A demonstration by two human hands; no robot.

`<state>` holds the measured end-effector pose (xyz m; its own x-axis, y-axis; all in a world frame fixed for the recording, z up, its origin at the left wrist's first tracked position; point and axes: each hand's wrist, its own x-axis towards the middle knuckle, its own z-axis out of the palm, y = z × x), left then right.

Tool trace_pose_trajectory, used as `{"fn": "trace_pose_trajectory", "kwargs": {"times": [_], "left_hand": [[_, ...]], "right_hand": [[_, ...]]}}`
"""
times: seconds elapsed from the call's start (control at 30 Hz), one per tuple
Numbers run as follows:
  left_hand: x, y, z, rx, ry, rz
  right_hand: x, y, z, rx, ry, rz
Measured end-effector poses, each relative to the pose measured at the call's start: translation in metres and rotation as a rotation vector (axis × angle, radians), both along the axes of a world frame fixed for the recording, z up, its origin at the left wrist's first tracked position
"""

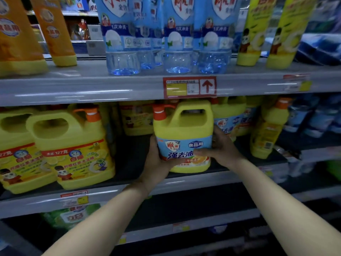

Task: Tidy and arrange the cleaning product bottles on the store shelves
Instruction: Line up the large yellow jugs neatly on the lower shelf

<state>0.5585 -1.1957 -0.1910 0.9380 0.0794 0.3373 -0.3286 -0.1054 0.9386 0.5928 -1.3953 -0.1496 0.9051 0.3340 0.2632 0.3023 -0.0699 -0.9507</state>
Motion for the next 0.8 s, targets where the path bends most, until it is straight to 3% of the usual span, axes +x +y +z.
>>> {"fn": "trace_pose_trajectory", "kwargs": {"times": [0.2, 0.63, 0.8], "left_hand": [[0.021, -0.063, -0.01, -0.004, -0.017, 0.015], [0.042, -0.124, -0.013, 0.222, -0.051, 0.183], [0.037, -0.132, -0.007, 0.266, 0.008, 0.22]], "right_hand": [[0.012, -0.069, 0.006, -0.218, 0.002, -0.182], [0.018, -0.109, -0.017, -0.365, -0.162, -0.466], [0.019, -0.121, -0.025, -0.321, -0.435, -0.935]]}}
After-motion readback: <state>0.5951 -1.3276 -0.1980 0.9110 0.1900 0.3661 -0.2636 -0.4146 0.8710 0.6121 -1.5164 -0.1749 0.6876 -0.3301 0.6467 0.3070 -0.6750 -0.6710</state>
